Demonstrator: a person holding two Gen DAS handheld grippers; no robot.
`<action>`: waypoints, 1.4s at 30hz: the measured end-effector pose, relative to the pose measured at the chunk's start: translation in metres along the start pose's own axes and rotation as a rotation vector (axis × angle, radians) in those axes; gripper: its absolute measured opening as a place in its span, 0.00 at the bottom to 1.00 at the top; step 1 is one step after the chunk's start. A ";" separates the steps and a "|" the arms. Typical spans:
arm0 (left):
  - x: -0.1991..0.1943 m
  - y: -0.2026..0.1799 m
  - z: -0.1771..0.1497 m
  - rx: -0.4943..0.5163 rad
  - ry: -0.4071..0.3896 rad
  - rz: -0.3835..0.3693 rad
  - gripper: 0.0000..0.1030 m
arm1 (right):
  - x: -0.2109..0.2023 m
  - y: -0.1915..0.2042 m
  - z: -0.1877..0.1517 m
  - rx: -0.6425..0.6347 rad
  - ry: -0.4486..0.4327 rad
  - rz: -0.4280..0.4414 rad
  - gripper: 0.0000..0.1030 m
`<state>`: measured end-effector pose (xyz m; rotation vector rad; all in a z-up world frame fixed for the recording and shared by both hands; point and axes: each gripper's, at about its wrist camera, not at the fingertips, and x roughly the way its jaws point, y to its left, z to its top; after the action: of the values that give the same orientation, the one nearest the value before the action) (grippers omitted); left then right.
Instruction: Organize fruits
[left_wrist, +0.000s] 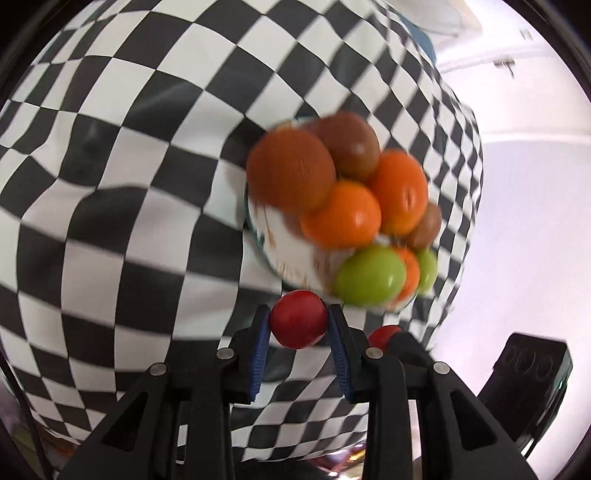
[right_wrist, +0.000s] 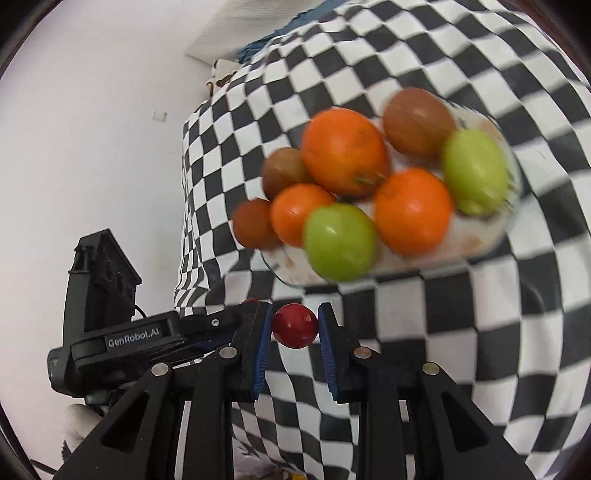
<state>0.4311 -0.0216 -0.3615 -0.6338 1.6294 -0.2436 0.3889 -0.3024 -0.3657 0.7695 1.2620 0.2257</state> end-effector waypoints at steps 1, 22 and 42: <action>-0.002 0.003 0.007 -0.013 0.004 -0.012 0.28 | 0.007 0.009 0.007 -0.022 0.005 -0.014 0.27; -0.016 0.003 0.047 -0.010 -0.003 -0.003 0.90 | 0.000 0.042 0.035 -0.073 -0.064 -0.183 0.89; -0.059 -0.063 -0.057 0.368 -0.329 0.458 0.90 | -0.093 0.027 -0.008 -0.230 -0.179 -0.627 0.94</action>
<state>0.3944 -0.0536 -0.2699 -0.0084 1.3211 -0.0903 0.3591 -0.3304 -0.2776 0.1694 1.2206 -0.2030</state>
